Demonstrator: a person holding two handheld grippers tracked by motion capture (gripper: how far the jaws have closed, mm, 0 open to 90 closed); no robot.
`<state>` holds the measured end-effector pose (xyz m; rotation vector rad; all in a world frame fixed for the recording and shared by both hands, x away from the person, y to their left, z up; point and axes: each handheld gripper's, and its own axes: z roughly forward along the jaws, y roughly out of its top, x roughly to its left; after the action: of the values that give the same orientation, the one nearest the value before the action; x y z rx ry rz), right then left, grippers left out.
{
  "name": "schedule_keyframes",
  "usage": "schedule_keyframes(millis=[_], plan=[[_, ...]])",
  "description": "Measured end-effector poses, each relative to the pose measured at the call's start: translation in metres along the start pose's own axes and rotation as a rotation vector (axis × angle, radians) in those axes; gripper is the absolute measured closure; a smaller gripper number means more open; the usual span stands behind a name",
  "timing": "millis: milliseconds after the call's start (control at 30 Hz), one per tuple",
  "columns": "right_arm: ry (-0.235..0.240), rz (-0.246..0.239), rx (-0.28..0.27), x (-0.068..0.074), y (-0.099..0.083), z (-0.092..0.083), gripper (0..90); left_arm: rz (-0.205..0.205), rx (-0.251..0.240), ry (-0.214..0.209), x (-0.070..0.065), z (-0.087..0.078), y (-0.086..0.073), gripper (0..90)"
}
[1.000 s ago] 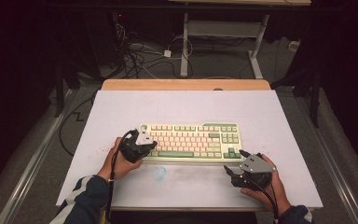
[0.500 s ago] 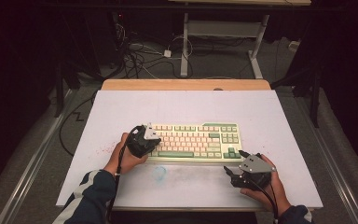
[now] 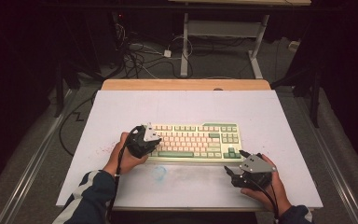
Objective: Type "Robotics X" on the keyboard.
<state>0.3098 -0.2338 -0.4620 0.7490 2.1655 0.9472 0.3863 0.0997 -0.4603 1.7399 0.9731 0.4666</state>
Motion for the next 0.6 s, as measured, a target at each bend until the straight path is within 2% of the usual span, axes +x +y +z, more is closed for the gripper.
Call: schedule_keyframes(millis=[67,100,233,300,400,467,533,600], plan=[[0.0,-0.001,0.0,0.0,0.0,0.0,26.3,0.002,-0.024,0.009,0.0,-0.002,0.001,74.3],[0.0,0.0,0.0,0.0,0.0,0.0,26.3,0.0,-0.032,-0.001,0.0,-0.004,0.002,73.0],[-0.001,0.006,-0.001,-0.001,-0.001,0.0,26.3,0.004,-0.07,0.007,0.0,-0.01,0.004,57.9],[-0.002,0.005,0.0,-0.001,0.0,0.0,26.3,0.016,-0.088,0.024,0.0,-0.012,0.003,52.3],[-0.005,0.007,-0.001,-0.002,-0.001,-0.001,26.3,0.028,-0.118,0.044,0.0,-0.016,0.001,38.9],[-0.006,0.013,-0.002,-0.003,-0.001,-0.001,26.3,0.022,-0.129,0.035,0.0,-0.02,0.0,33.7],[-0.009,0.015,0.0,-0.004,-0.001,-0.001,26.3,0.035,-0.137,0.047,0.001,-0.023,-0.001,27.2],[-0.011,0.019,0.0,-0.005,-0.001,-0.001,26.3,0.037,-0.15,0.042,0.001,-0.027,-0.003,23.1]])
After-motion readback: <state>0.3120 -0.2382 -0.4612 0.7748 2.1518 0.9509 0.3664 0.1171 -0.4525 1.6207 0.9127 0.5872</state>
